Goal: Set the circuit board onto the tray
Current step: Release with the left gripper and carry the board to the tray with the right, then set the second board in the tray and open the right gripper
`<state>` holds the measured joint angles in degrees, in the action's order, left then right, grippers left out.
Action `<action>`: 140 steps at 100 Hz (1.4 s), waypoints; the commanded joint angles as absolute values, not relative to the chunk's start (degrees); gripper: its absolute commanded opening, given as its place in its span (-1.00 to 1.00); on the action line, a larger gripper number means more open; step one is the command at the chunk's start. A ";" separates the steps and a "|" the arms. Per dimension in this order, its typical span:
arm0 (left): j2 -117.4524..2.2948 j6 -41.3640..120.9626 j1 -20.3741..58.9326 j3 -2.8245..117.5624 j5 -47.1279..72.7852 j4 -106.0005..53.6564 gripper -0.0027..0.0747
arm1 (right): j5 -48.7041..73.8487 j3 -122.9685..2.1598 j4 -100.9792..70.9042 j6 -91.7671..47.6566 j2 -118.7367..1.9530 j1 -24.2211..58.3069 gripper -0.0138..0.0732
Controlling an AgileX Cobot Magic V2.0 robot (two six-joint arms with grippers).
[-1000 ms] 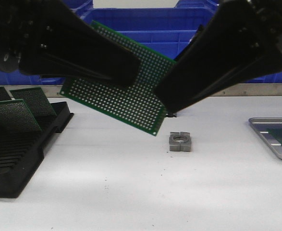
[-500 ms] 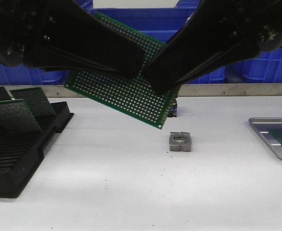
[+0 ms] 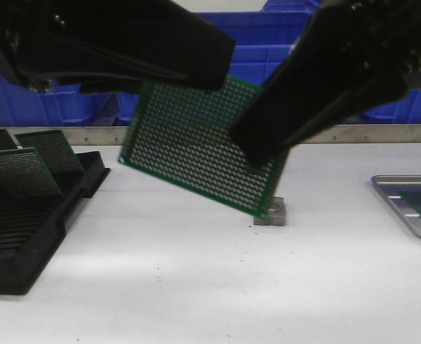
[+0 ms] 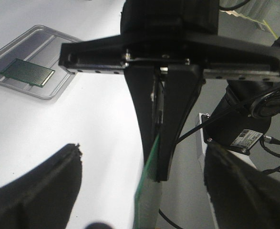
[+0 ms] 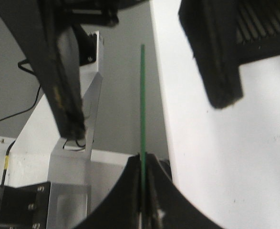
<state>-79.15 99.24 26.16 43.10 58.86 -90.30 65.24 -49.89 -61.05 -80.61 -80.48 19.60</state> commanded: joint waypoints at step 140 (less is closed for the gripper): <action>-77.85 99.43 25.09 44.51 59.56 -97.48 0.45 | 26.94 -51.58 -52.01 -49.08 -92.52 -19.26 -0.32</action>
